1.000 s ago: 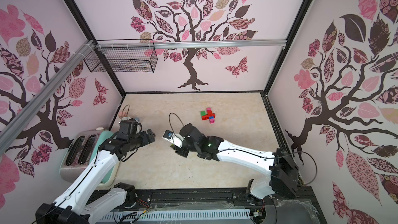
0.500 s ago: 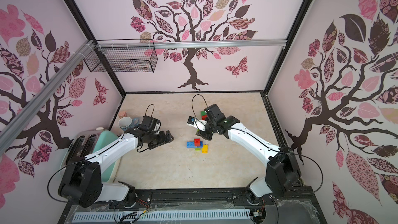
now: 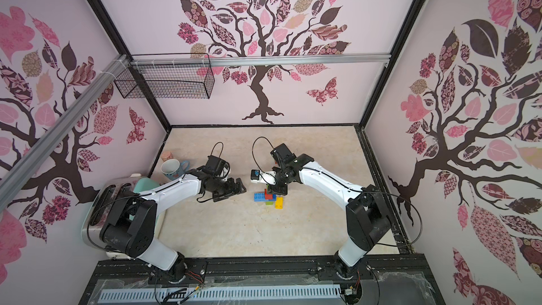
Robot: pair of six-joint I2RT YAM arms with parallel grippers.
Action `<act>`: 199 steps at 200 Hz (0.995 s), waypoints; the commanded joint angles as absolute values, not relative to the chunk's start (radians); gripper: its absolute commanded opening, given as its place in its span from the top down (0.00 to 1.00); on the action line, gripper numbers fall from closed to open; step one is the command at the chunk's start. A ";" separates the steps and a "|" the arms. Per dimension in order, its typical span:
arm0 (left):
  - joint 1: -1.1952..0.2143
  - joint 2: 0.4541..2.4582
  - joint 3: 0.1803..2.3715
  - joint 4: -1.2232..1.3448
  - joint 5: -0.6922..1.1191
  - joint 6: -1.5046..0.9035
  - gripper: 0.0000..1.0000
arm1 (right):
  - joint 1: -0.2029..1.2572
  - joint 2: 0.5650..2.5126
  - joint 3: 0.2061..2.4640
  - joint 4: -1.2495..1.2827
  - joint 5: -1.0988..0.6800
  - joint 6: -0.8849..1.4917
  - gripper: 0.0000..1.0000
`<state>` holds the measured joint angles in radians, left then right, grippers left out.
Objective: Assemble the number 4 with lego
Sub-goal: Assemble the lego brick with the lego brick.
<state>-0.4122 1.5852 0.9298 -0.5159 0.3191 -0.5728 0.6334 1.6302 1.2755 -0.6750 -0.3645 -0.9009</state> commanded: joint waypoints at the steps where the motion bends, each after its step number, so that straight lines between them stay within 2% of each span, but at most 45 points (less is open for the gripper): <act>1: -0.417 1.596 0.966 -0.497 0.328 -0.567 0.02 | 0.633 1.671 1.322 -0.722 -0.379 -0.933 1.00; 53: -0.419 1.595 0.948 -0.483 0.336 -0.579 0.02 | 0.633 1.723 1.332 -0.734 -0.420 -0.937 1.00; 132: -0.421 1.591 0.935 -0.480 0.336 -0.581 0.02 | 0.633 1.784 1.264 -0.753 -0.339 -0.933 1.00; 199: -0.432 1.601 0.950 -0.489 0.336 -0.575 0.02 | 0.632 1.730 1.206 -0.722 -0.372 -0.925 1.00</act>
